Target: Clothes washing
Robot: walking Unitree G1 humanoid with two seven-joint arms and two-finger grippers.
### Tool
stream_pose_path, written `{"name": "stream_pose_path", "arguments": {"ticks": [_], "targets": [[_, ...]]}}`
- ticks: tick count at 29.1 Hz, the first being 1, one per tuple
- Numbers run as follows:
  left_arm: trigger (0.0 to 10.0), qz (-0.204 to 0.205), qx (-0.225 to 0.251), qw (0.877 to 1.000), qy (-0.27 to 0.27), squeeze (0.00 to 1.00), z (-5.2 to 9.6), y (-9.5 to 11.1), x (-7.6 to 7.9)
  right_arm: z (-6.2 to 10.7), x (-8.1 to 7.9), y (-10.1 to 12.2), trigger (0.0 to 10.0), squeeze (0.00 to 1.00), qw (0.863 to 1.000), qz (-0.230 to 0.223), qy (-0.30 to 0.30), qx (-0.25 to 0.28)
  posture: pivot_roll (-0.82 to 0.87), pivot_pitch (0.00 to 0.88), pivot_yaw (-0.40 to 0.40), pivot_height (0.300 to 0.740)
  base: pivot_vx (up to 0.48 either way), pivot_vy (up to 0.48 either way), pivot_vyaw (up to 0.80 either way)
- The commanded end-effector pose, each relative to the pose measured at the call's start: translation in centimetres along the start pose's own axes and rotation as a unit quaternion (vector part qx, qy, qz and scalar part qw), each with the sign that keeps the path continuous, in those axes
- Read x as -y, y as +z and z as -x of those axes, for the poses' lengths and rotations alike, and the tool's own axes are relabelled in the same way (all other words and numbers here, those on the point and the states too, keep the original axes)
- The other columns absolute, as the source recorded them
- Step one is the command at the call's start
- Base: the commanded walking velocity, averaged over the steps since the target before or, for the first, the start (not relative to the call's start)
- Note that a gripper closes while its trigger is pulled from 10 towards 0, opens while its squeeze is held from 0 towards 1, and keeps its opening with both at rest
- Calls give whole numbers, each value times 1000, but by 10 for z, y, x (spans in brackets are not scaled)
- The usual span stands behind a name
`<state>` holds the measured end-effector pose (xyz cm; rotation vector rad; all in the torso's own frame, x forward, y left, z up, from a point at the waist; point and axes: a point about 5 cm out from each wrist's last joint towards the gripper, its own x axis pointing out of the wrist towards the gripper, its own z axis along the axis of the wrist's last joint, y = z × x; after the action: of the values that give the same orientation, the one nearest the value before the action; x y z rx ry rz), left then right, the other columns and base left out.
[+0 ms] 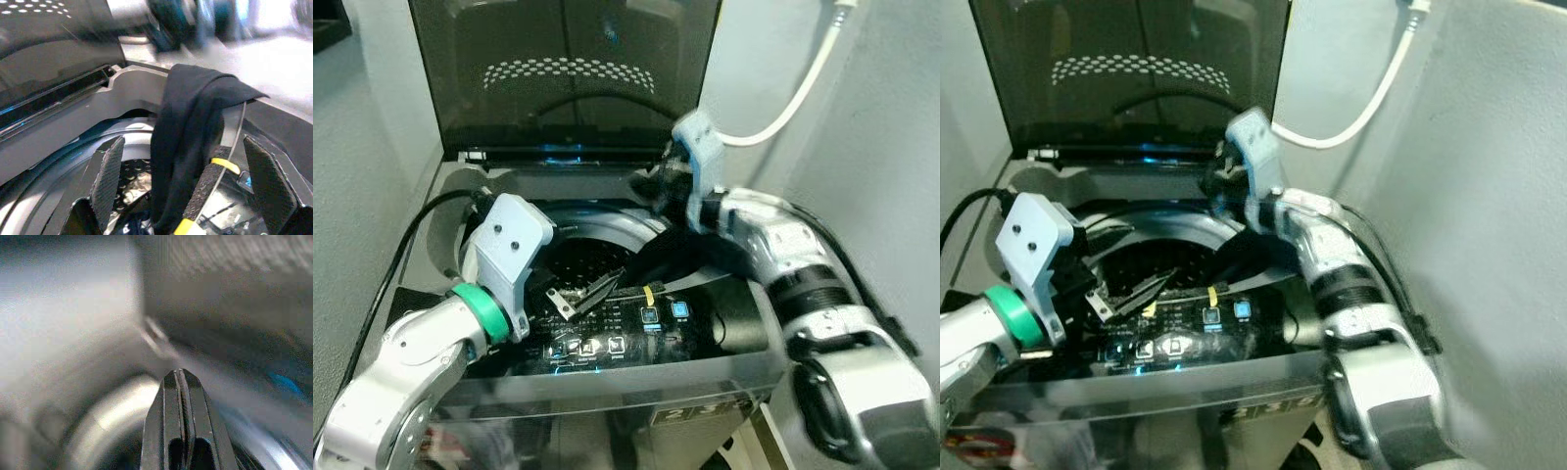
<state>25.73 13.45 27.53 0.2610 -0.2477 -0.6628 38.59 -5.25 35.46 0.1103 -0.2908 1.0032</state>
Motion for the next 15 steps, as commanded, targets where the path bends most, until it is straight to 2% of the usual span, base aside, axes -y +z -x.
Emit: {"name": "stream_pose_path", "arguments": {"ticks": [1,2,3,4,5,6,7,9,10,11,12,13,14,15], "targets": [[10000,-4,1,1000,0,0,0,0,1,-6,-13,45,0,0,991,-56,44,115,74,70,-18,740,0,0,0],[10000,-4,1,1000,0,0,0,0,1,-8,-20,63,0,0,981,-84,65,161,74,70,-18,740,0,0,0],[10000,-5,1,1000,1,0,0,0,1,-7,-23,85,0,0,965,-121,83,218,74,70,-18,740,0,0,0],[10000,-5,1,1000,1,0,0,0,1,-6,-25,99,0,0,952,-146,96,253,74,70,-18,740,0,0,0],[10000,-5,1,1000,1,0,0,0,1,-6,-25,99,0,0,952,-146,96,253,74,70,-18,740,0,0,0],[10000,-5,2,1000,2,0,0,0,1,-3,-25,107,0,0,940,-174,112,270,74,65,-20,740,0,0,0],[10000,-5,2,1000,2,0,0,0,1,-4,-25,103,0,0,948,-156,107,255,71,61,-21,740,0,0,0],[10000,-5,2,1000,2,0,0,0,1,-4,-25,103,0,0,948,-156,107,255,71,61,-21,740,0,0,0],[10000,-5,3,1000,2,0,0,-1,1,-5,-25,93,0,0,961,-126,100,225,71,61,-21,740,0,0,0],[10000,-7,2,1000,-1,0,0,-1,2,-9,-19,52,4824,0,993,-14,41,110,68,57,-18,740,0,0,0],[10000,-7,2,1000,-2,0,-1,-2,2,-8,-16,39,4824,0,997,24,23,73,63,53,-16,740,0,0,0],[10000,-7,2,1000,-2,0,-1,-2,2,-8,-16,39,4824,0,997,24,23,73,63,53,-16,740,0,0,0],[10000,-7,2,1000,-2,0,-1,-2,2,-7,-15,31,4824,0,997,43,13,55,63,53,-16,740,0,0,0],[10000,-7,1,1000,-4,0,-1,-2,3,-1,-4,11,10000,0,995,103,-17,-9,59,51,-15,740,0,0,0]]}}
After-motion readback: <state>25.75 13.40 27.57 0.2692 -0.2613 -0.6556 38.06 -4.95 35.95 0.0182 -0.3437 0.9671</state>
